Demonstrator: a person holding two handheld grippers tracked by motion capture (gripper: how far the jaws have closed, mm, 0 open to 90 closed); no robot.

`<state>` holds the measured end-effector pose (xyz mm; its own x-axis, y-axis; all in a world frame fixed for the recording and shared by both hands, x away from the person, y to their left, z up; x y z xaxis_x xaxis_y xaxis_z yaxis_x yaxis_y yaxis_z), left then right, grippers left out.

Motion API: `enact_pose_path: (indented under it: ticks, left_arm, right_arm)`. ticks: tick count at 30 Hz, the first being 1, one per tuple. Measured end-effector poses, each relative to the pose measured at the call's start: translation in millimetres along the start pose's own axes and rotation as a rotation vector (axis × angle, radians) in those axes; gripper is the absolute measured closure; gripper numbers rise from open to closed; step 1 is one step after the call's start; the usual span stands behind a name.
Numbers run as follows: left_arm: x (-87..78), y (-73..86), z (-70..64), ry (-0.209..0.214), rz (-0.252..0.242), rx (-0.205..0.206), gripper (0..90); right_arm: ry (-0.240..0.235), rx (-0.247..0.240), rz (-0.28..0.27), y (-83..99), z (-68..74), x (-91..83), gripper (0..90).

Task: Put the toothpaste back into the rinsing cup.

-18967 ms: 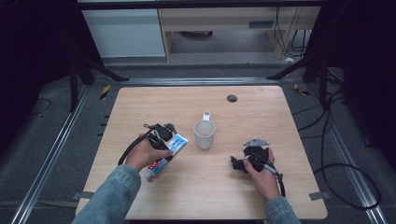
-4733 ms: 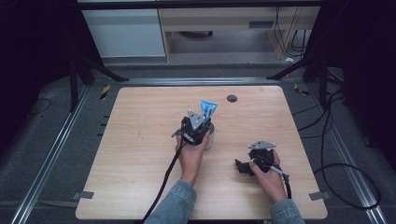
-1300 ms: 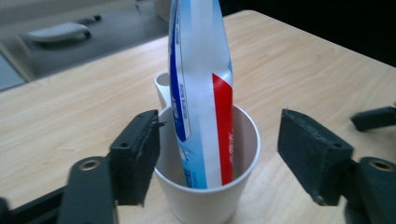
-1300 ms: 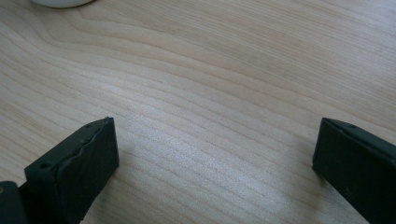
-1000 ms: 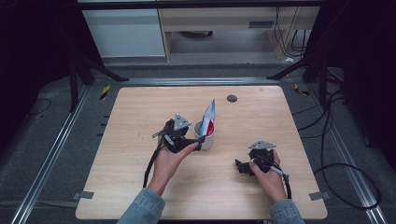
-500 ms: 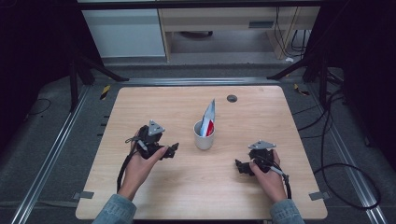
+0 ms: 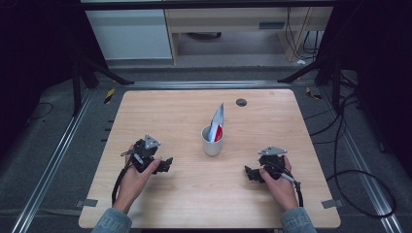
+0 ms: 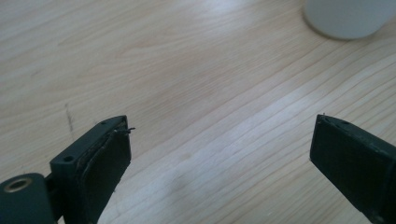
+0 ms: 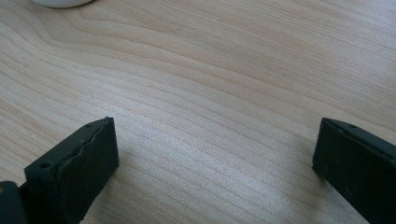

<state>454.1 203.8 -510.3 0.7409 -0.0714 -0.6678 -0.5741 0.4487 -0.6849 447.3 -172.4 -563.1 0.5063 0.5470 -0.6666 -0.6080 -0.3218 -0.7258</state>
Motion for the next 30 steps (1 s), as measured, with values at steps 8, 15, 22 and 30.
enact_pose_path:
  ticks: [8, 15, 22, 30]
  left_arm:
    - [9.8, 24.3, 27.4, -0.047, 0.046, -0.026, 4.6]
    - [23.7, 39.3, 54.4, -0.075, 0.050, -0.139, 5.3]
    - [43.4, 48.6, 71.4, -0.099, 0.047, -0.215, 5.5]
    - [53.0, 49.8, 76.7, -0.100, 0.032, -0.218, 2.4]
  right_arm:
    - [-0.001, 0.000, 0.000, -0.5, -0.2, 0.5, 0.3]
    - [-0.005, -0.001, 0.001, -2.3, -0.6, 2.2, 0.3]
    - [-0.004, -0.002, 0.001, -2.2, -0.7, 2.2, 0.4]
    - [-0.004, -0.002, 0.001, -0.7, 1.5, 1.2, 0.4]
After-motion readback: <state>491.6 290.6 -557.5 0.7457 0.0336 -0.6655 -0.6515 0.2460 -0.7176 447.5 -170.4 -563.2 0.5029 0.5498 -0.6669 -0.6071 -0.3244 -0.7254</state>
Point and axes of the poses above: each handheld gripper's, and its own axes: x roughly forward along the jaws, y roughly out of its underside, z roughly to its left, the point moved 7 cm from there along x, roughly forward along the jaws, and after that the axes turned 15 degrees about -y, right-handed, at the moved point
